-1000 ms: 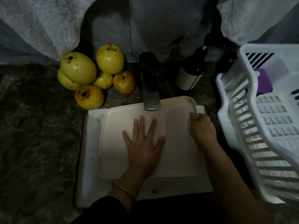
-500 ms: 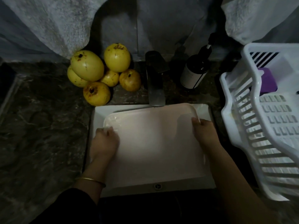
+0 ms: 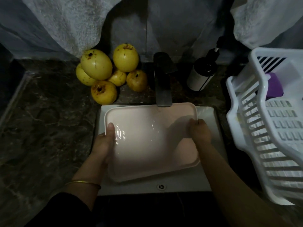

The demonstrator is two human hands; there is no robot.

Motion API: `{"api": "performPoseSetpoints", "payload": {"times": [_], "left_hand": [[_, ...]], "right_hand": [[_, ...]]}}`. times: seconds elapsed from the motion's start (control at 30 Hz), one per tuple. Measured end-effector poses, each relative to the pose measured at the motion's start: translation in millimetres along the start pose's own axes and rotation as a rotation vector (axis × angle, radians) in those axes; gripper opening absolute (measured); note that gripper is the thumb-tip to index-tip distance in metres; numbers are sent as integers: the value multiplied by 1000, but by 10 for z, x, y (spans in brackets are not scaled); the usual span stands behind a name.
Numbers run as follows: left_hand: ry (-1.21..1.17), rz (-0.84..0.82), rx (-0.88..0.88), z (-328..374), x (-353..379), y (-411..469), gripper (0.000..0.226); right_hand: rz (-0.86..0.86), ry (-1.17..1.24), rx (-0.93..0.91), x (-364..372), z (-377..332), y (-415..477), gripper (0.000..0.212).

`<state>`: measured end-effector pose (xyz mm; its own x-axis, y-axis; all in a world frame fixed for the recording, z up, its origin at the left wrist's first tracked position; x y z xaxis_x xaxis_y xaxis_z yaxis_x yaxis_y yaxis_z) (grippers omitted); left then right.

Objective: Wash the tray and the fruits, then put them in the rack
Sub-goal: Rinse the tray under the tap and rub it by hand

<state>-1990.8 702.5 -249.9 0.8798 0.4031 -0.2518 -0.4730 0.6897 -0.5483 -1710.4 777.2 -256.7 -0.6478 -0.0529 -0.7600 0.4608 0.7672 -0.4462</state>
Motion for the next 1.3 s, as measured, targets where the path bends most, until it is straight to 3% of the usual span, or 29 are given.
{"api": "performPoseSetpoints", "payload": {"times": [0.13,0.23,0.3,0.37,0.5,0.6,0.67,0.73,0.83,0.9,1.03,1.17,1.3], "left_hand": [[-49,39,49,91,-26,-8,42],[-71,46,85,135,-44,25,43],[-105,32,85,165,-42,37,44],[-122,18,82,217,-27,27,42],[-161,25,103,283,-35,46,46],[-185,40,106,275,-58,79,51],[-182,44,93,252,-82,91,49],[-211,36,80,220,-114,108,55],[-337,-24,2,80,-194,192,84],[-399,-100,-56,-53,-211,267,93],[-474,-160,-40,59,-145,84,47],[-506,-216,0,53,-109,8,34],[-446,-168,101,138,-79,-81,35]], "right_hand": [[115,95,-151,-114,-239,17,38],[350,242,-504,-339,-707,-245,41],[359,271,-761,-442,-1067,-446,47],[302,120,-904,-436,-1321,-514,49],[291,-274,-870,-354,-1329,-452,44],[256,-330,-872,-296,-1229,-423,46],[235,-240,-886,-268,-1181,-348,52],[276,22,-768,-274,-997,-224,56],[376,358,-298,-260,-448,-104,53],[227,396,5,-165,-133,-75,50],[-186,599,324,2,68,-175,77],[-249,991,407,11,71,-247,79],[-212,1257,281,-180,-69,-366,43]]}}
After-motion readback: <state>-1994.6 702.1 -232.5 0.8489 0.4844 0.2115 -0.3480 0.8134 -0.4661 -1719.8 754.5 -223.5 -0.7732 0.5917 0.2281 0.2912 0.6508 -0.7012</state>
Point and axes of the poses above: each hand's wrist, its own y-axis towards the middle knuckle, its own x-axis out of the palm, z = x × y, the point moved 2 cm from there along y, towards the middle knuckle, and after that the axes turned 5 degrees about x, right-handed, at the moved point
